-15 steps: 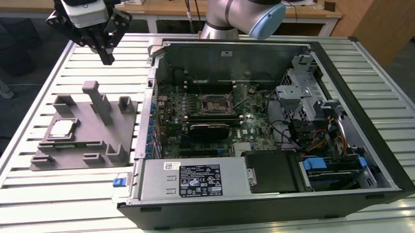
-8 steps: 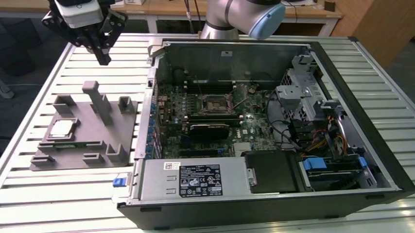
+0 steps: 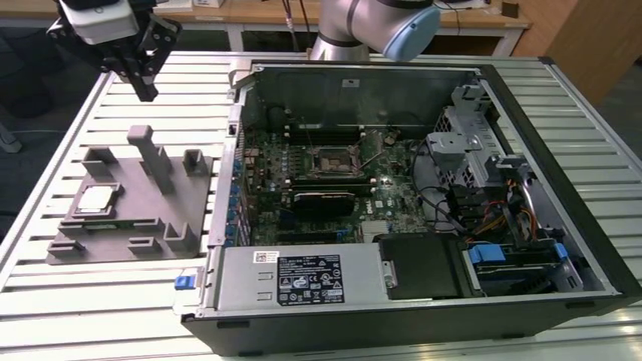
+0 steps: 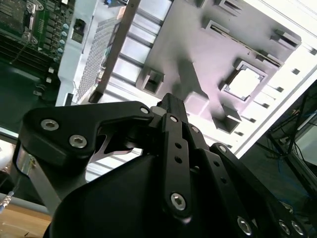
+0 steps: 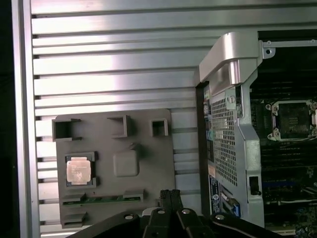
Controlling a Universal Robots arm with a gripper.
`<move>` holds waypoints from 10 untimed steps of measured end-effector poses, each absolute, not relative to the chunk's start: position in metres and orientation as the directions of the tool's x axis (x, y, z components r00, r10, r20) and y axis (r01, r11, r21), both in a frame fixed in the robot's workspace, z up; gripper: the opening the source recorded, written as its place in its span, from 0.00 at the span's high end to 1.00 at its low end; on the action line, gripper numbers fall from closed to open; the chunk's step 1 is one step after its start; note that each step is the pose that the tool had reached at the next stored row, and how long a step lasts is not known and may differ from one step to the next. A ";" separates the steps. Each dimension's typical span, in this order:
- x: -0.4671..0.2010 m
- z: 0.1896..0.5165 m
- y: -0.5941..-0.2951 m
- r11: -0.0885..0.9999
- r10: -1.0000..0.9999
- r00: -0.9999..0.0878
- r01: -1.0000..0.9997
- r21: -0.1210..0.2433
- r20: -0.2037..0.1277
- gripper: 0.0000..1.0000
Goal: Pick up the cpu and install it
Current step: 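Reach for the cpu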
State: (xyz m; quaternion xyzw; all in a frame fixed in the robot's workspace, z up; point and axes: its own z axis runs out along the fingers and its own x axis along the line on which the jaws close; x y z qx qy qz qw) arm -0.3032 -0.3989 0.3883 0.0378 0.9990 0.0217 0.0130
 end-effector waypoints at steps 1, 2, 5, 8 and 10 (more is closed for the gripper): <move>-0.306 0.388 -0.399 0.996 0.076 -0.997 0.075 0.044 -0.024 0.89; -0.310 0.388 -0.399 0.996 0.076 -0.997 0.075 0.044 -0.024 0.89; -0.320 0.388 -0.399 0.996 0.076 -0.997 0.075 0.044 -0.024 0.89; -0.328 0.387 -0.399 0.996 0.076 -0.997 0.075 0.044 -0.024 0.89; -0.331 0.387 -0.399 0.996 0.076 -0.997 0.075 0.044 -0.024 0.89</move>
